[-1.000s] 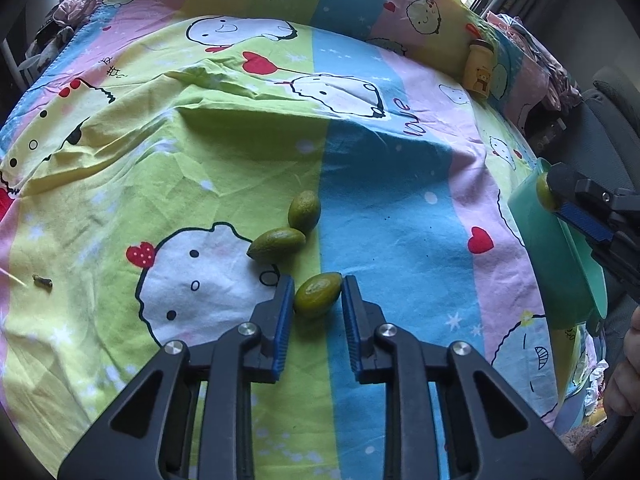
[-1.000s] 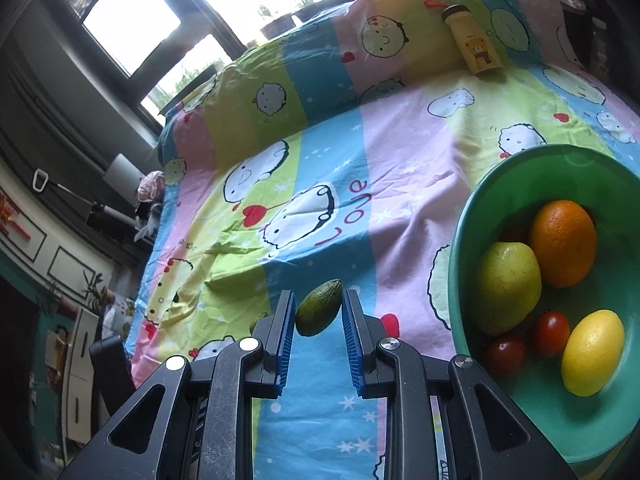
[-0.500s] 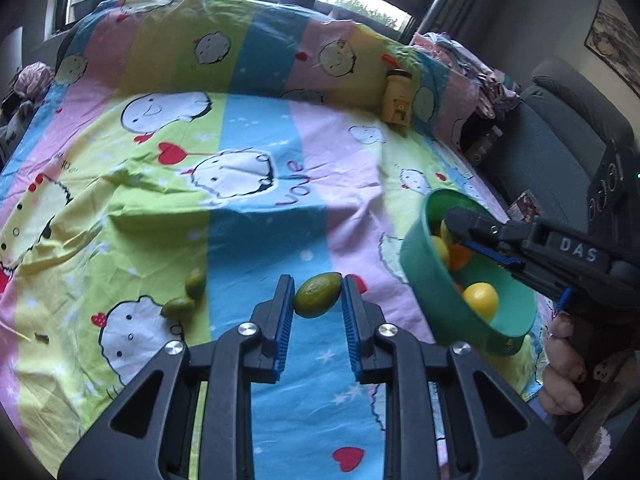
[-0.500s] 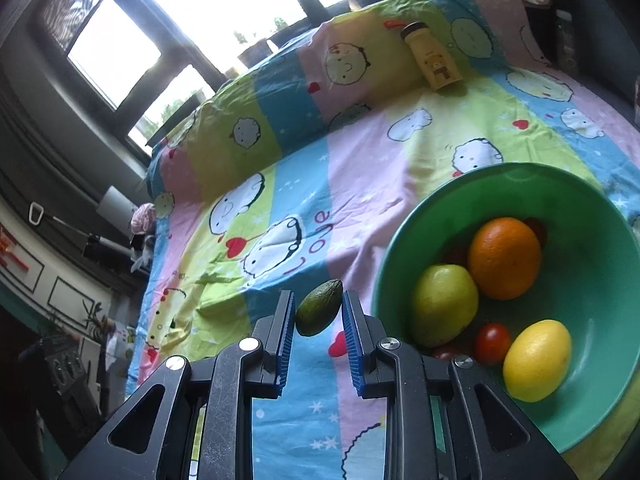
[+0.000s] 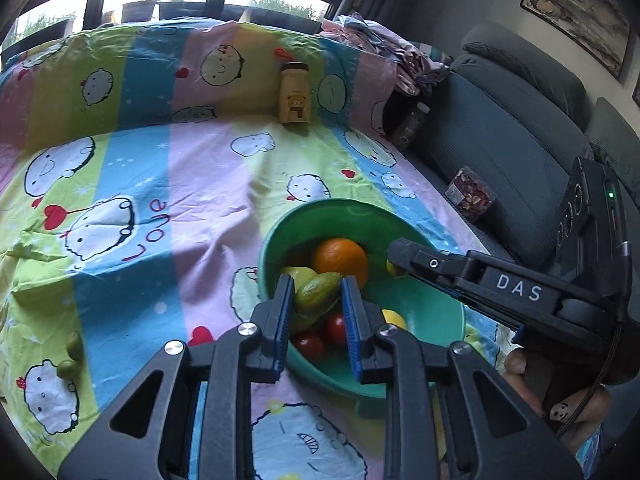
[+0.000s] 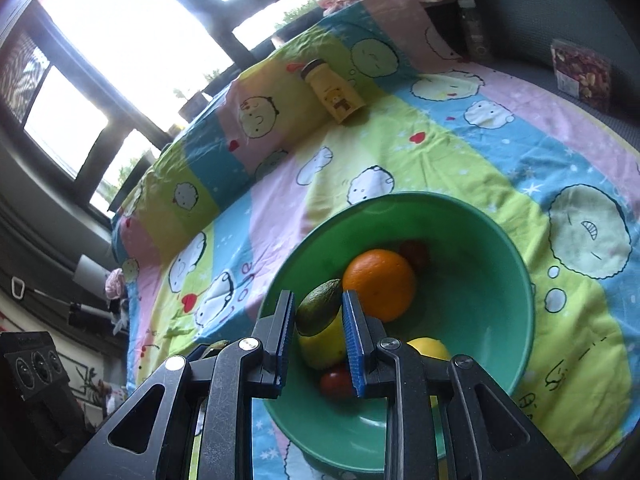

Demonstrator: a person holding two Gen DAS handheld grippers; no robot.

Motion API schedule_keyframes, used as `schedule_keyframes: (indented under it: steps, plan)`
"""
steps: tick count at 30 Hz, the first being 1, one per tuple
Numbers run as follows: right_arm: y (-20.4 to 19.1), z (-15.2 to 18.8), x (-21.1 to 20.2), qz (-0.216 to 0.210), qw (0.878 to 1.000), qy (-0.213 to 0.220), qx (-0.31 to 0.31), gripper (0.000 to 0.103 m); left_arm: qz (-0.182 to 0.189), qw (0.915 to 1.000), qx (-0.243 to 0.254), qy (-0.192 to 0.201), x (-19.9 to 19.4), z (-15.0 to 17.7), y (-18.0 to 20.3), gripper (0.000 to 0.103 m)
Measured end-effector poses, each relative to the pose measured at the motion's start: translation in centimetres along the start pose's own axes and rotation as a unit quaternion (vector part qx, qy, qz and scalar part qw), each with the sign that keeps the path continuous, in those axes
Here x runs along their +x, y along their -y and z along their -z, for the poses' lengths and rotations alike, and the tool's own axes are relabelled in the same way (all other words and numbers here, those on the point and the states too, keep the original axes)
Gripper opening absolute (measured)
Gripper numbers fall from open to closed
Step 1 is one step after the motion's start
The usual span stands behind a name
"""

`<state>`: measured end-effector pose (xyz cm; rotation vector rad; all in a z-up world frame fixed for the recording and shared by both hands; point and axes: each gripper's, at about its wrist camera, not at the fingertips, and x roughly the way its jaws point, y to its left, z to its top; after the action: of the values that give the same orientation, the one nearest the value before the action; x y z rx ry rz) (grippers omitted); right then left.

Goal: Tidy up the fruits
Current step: 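Open the right tool over the basin while the left tool releases its olive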

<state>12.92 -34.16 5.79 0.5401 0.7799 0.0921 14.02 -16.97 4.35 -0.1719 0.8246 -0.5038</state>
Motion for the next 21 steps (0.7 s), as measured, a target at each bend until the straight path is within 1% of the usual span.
schedule_keyframes:
  steps: [3,7,11,13,16,18,21]
  plan:
    - [1.2,-0.2,-0.2,0.017,1.000,0.002,0.013,0.026,0.006,0.9998,0.011,-0.013,1.3,0.0,0.9,0.024]
    - [2.4,-0.5,-0.1,0.022,0.999,-0.002,0.025,0.026,0.023,0.9990,0.015,-0.036,2.9,0.4,1.7,0.024]
    - [2.8,-0.5,0.5,0.033,0.999,-0.011,0.029,0.026,0.022,0.9981,0.023,-0.053,4.0,0.7,2.1,0.024]
    - [2.8,-0.4,0.9,0.041,0.999,-0.016,0.027,0.026,0.027,0.9975,0.024,-0.060,4.4,0.9,2.2,0.024]
    - [2.9,-0.4,1.0,0.041,0.999,-0.017,0.027,0.026,0.028,0.9971,0.026,-0.067,4.7,1.0,2.3,0.024]
    - [3.0,-0.3,1.2,0.040,0.999,-0.021,0.029,0.026,0.025,0.9970,0.024,-0.070,5.0,1.1,2.2,0.024]
    - [3.3,-0.3,1.4,0.051,0.998,-0.023,0.032,0.026,0.025,0.9967,0.017,-0.076,5.4,1.2,2.0,0.024]
